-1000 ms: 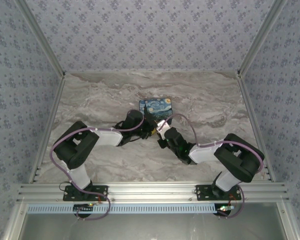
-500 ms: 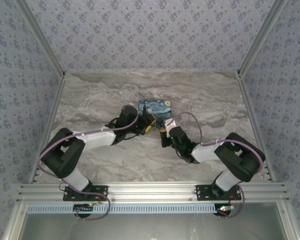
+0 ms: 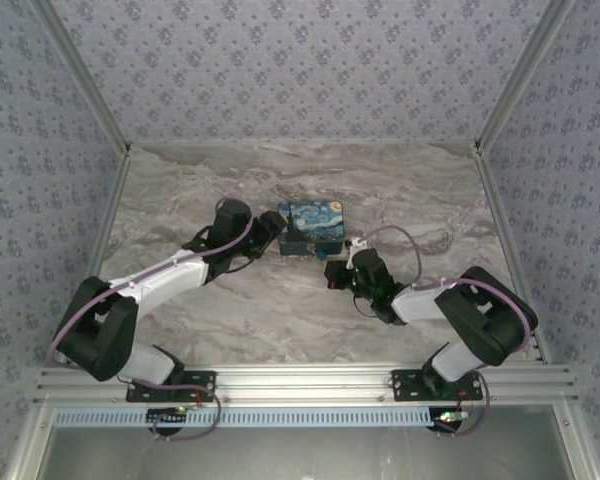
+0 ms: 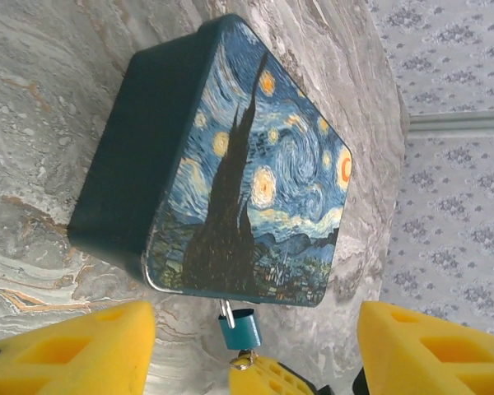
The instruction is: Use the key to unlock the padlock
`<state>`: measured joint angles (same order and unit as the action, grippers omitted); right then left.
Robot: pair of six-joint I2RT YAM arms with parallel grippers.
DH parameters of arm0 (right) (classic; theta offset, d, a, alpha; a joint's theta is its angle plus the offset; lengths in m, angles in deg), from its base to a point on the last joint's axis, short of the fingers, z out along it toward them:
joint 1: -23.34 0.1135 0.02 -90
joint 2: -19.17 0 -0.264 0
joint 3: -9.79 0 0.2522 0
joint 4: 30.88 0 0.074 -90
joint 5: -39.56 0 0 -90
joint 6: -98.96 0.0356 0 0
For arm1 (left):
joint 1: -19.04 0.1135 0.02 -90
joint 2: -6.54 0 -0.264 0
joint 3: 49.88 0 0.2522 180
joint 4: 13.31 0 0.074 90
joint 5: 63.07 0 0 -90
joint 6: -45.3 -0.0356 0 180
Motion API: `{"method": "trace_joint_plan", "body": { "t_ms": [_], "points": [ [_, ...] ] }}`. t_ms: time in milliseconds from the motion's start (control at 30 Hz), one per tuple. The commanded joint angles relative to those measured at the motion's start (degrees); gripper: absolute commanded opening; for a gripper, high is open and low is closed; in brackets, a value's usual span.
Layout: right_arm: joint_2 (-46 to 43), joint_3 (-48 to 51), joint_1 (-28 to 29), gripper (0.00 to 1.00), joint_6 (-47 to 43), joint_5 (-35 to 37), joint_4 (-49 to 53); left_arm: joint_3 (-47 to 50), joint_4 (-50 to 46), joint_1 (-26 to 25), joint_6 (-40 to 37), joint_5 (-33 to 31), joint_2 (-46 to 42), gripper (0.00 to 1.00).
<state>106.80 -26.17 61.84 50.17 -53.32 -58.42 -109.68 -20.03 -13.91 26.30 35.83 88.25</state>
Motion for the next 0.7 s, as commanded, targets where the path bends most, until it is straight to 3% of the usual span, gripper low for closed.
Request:
{"method": "trace_joint_plan", "body": {
  "t_ms": [0,200,600,633,667],
  "points": [
    [-0.91,0.7,-1.01,0.0,10.88,-3.12,2.98,-1.33,0.84,0.69,0.8,-1.01,-1.75,0.68],
    [-0.53,2.94,-2.03,0.0,19.5,-5.49,-0.01,-2.07,10.24,0.79,3.14,-1.42,-0.57,0.69],
    [0.64,3.21,-3.33,0.0,26.56,-7.94,-0.66,-6.33,5.74,1.21,0.22,-0.36,0.32,0.7],
    [0.45,3.27,-3.41,0.03,26.59,-7.94,-0.34,-6.49,5.17,1.38,-0.71,-0.34,0.16,0.7],
    [0.25,3.3,-3.43,0.12,26.55,-7.94,-0.04,-6.66,4.13,1.72,-1.67,-0.37,-0.06,0.7]
  ]
}}
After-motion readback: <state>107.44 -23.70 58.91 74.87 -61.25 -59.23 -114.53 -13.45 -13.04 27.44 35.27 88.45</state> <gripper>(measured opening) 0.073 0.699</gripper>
